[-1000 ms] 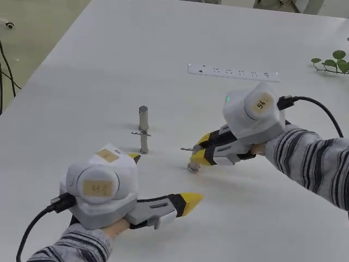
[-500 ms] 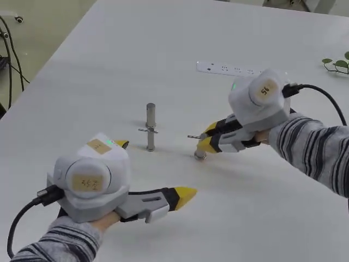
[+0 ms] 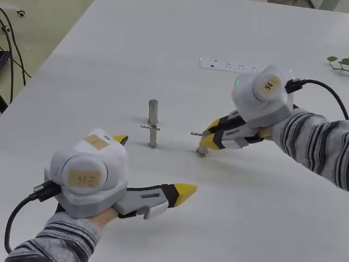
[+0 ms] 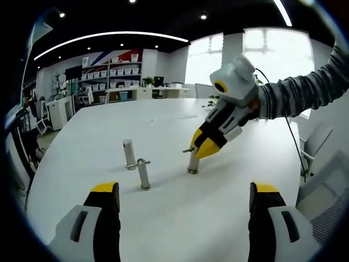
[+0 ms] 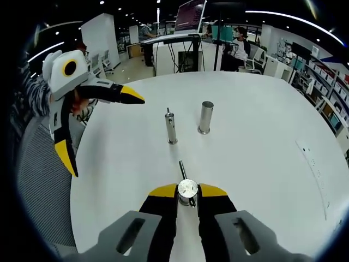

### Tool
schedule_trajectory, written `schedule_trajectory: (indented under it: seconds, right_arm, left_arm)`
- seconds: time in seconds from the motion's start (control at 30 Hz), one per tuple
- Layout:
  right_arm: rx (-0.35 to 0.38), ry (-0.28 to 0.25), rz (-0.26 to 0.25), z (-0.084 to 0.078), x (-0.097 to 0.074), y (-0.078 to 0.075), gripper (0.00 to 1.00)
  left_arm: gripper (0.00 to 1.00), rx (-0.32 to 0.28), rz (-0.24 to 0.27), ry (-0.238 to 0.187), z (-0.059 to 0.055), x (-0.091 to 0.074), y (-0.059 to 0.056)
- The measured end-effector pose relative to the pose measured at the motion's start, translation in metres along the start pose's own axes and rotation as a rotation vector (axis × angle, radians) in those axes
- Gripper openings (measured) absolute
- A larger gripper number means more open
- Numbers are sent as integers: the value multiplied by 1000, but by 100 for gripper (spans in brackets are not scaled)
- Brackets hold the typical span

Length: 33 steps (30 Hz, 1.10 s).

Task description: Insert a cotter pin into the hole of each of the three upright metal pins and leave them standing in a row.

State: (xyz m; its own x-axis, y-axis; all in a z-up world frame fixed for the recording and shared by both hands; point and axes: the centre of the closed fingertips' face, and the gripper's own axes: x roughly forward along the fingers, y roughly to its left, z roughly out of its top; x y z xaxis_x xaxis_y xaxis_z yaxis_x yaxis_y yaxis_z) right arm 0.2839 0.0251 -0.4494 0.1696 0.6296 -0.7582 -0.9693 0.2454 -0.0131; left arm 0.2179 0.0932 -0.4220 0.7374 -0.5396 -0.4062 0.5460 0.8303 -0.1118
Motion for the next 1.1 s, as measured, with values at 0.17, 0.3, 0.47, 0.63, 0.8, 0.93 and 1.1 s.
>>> schedule_trajectory:
  seconds: [0.17,0.3,0.47,0.63,0.8,0.93,1.1]
  right_arm:
    - [-1,-13,3,1,-1,0,8]
    - [-2,-19,3,0,0,-3,8]
    - [-10,-21,9,1,0,-2,9]
    - [-11,-18,5,1,1,-4,9]
    - [39,-44,6,5,-1,-2,18]
    - [60,-75,5,15,-5,1,24]
    - [109,-161,-27,40,-7,-5,32]
  left_arm:
    - [99,-15,4,-10,1,0,2]
    - [98,-25,1,-5,0,1,2]
    - [98,-27,-5,-1,-1,2,0]
    - [97,-30,1,6,-2,2,1]
    - [97,-45,3,1,-2,2,2]
    - [97,-51,6,-7,0,2,2]
    - [98,-54,11,-16,3,1,2]
